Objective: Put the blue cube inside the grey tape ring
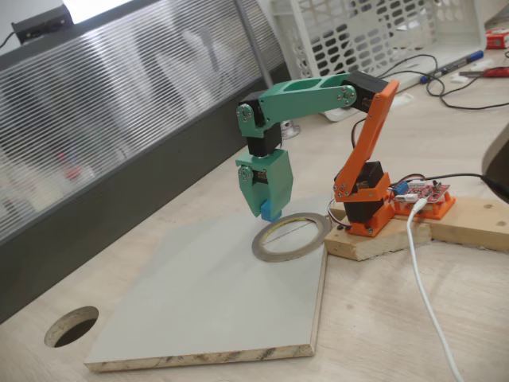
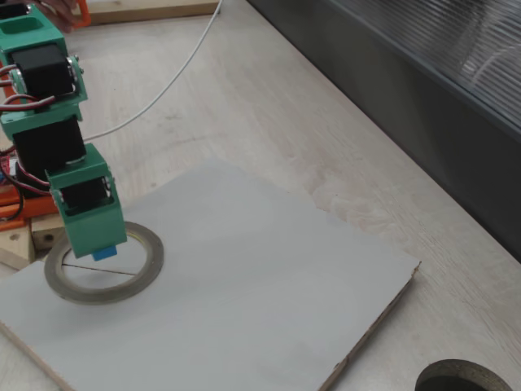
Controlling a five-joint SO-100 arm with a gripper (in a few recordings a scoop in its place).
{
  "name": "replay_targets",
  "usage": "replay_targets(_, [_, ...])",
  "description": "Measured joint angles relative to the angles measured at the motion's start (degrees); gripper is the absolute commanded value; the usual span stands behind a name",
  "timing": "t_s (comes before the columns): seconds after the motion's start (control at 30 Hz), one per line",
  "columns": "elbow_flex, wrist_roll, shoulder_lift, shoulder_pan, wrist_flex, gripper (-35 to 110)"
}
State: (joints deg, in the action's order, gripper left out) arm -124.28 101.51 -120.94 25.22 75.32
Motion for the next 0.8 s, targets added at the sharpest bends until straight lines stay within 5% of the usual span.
replay_targets(0.8, [-4.75, 0.00, 0.00, 0.35, 0.00, 13])
